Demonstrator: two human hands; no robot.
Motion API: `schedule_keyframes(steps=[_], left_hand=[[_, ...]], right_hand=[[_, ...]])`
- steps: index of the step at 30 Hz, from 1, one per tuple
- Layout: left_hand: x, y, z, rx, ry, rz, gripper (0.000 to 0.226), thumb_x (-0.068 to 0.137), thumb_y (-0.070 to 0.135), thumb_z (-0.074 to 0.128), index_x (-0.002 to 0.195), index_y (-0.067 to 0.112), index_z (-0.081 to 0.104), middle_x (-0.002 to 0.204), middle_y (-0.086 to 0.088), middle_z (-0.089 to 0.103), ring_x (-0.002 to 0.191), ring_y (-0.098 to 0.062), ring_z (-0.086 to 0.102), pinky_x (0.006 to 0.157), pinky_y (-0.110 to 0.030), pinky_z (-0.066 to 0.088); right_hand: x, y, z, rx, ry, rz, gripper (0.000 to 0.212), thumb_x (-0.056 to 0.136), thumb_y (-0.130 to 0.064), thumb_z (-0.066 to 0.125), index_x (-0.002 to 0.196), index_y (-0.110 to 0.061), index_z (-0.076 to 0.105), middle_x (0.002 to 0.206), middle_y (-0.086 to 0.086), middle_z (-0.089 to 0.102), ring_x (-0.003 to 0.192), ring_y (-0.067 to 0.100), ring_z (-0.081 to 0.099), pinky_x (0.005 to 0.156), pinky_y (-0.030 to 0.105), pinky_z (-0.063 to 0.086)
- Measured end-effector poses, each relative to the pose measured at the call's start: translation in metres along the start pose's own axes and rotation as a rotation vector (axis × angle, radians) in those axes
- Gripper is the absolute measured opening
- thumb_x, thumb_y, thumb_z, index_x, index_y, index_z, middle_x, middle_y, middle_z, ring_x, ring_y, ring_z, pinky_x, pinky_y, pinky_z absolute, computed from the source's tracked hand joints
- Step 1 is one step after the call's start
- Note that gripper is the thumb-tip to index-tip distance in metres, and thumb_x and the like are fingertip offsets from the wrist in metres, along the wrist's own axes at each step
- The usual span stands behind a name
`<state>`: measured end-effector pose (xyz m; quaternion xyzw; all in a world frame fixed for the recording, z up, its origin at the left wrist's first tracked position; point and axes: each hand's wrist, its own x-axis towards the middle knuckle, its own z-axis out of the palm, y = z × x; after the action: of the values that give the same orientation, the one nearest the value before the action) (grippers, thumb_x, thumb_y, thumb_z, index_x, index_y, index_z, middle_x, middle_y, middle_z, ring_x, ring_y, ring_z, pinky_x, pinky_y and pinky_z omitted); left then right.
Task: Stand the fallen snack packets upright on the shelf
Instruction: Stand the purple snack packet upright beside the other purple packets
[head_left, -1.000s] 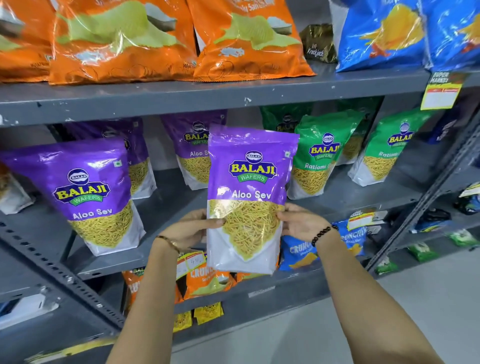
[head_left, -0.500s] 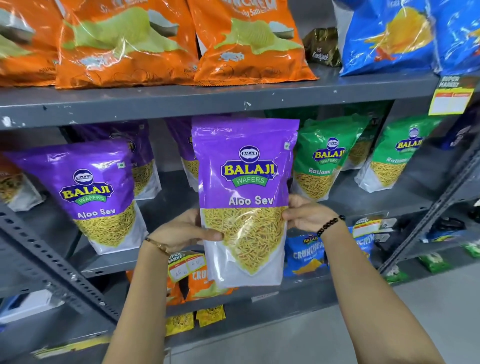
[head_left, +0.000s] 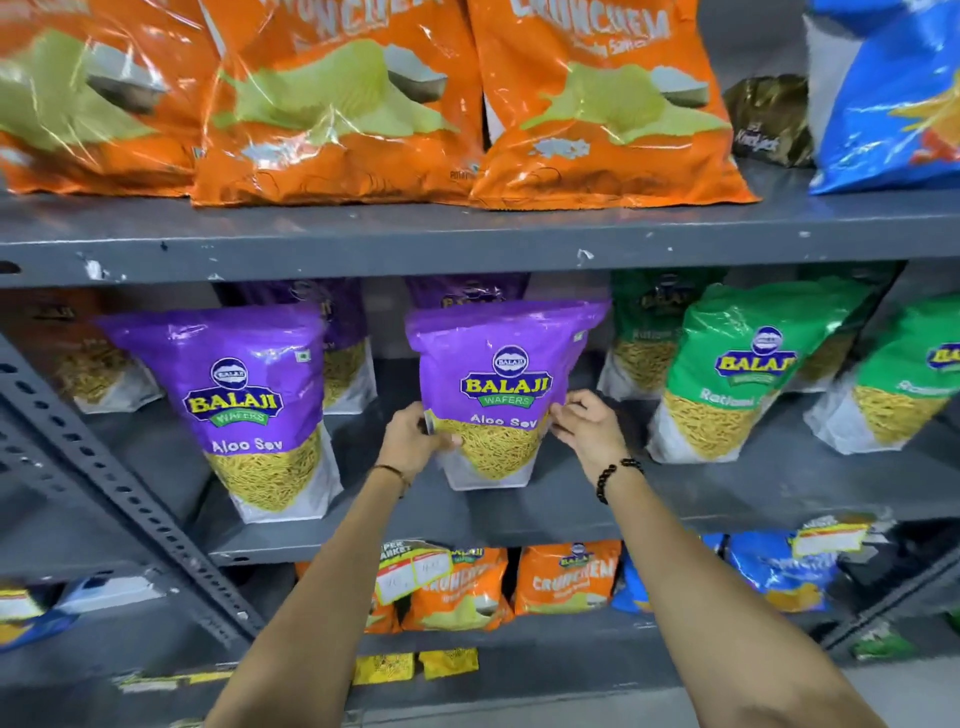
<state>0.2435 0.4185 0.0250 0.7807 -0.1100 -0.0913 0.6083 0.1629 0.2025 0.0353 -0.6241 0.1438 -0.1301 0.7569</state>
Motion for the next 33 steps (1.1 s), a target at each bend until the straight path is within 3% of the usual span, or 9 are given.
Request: schedule_keyframes(steps=[4,6,9,11,15,18,21,26,33], left_hand=[[-0.001,-0.022,0.005,0.018,0.048,-0.020,0.029,0.071,-0.001,0.074,0.098,0.007,0.065,0.092,-0.011,0.070,0.085,-0.022,0.057,0.085,-0.036,0.054],[-0.007,-0.034,0.005,0.037,0.030,-0.059,0.032,0.072,0.001,0.074,0.102,0.004,0.062,0.101,-0.015,0.069,0.092,-0.023,0.059,0.091,-0.040,0.050],[-0.015,-0.049,0.009,0.095,-0.022,-0.087,0.044,0.070,-0.001,0.076,0.110,-0.001,0.058,0.110,-0.015,0.064,0.102,-0.024,0.056,0.096,-0.042,0.045],[-0.018,-0.051,0.016,0.114,-0.038,-0.121,0.049,0.070,0.000,0.076,0.114,-0.002,0.056,0.115,-0.018,0.063,0.102,-0.023,0.054,0.096,-0.042,0.044],[-0.021,-0.049,0.025,0.120,0.015,-0.161,0.048,0.071,0.001,0.076,0.114,0.000,0.055,0.117,-0.016,0.064,0.098,-0.020,0.054,0.085,-0.028,0.043],[-0.023,-0.049,0.028,0.144,0.056,-0.171,0.045,0.070,0.004,0.076,0.110,0.002,0.055,0.115,-0.014,0.065,0.095,-0.018,0.053,0.082,-0.027,0.042],[-0.027,-0.052,0.029,0.163,0.093,-0.185,0.045,0.070,0.006,0.077,0.108,0.002,0.054,0.115,-0.014,0.066,0.095,-0.020,0.055,0.085,-0.030,0.045],[-0.034,-0.056,0.028,0.209,0.102,-0.203,0.047,0.070,0.013,0.078,0.108,0.004,0.052,0.117,-0.015,0.065,0.108,-0.030,0.057,0.100,-0.046,0.046],[-0.041,-0.060,0.024,0.214,0.119,-0.210,0.045,0.071,0.017,0.078,0.106,0.005,0.053,0.115,-0.015,0.065,0.108,-0.032,0.057,0.101,-0.049,0.045]], right_hand=[[0.011,0.013,0.001,0.010,0.030,0.033,0.019,0.092,0.000,0.049,0.081,-0.015,0.056,0.083,0.003,0.061,0.078,0.009,0.054,0.078,0.024,0.046],[0.017,0.020,-0.001,-0.019,0.003,0.068,0.018,0.091,0.001,0.049,0.100,-0.013,0.057,0.091,-0.001,0.062,0.084,0.007,0.055,0.077,0.022,0.045],[0.021,0.037,0.000,-0.114,-0.096,0.166,0.049,0.084,0.017,0.049,0.129,-0.003,0.044,0.111,0.003,0.060,0.095,0.012,0.057,0.081,0.025,0.047],[0.021,0.051,0.002,-0.205,-0.171,0.236,0.059,0.076,0.025,0.047,0.129,-0.002,0.045,0.114,0.006,0.059,0.106,0.020,0.054,0.093,0.034,0.044],[0.019,0.068,0.005,-0.346,-0.244,0.278,0.062,0.070,0.021,0.058,0.115,-0.021,0.047,0.119,0.004,0.057,0.109,0.017,0.052,0.096,0.032,0.042],[0.015,0.075,0.008,-0.397,-0.219,0.251,0.067,0.069,0.010,0.070,0.125,-0.015,0.045,0.130,0.007,0.057,0.116,0.020,0.053,0.103,0.038,0.042],[0.007,0.077,0.011,-0.498,-0.181,0.218,0.073,0.070,-0.002,0.075,0.133,-0.016,0.041,0.132,0.007,0.057,0.121,0.025,0.052,0.104,0.043,0.043],[-0.005,0.075,0.013,-0.610,-0.156,0.163,0.063,0.074,-0.010,0.073,0.130,-0.015,0.044,0.131,0.007,0.057,0.119,0.025,0.052,0.088,0.028,0.041],[-0.016,0.072,0.017,-0.648,-0.160,0.150,0.066,0.077,-0.011,0.071,0.134,-0.016,0.040,0.135,0.008,0.054,0.124,0.027,0.050,0.096,0.033,0.041]])
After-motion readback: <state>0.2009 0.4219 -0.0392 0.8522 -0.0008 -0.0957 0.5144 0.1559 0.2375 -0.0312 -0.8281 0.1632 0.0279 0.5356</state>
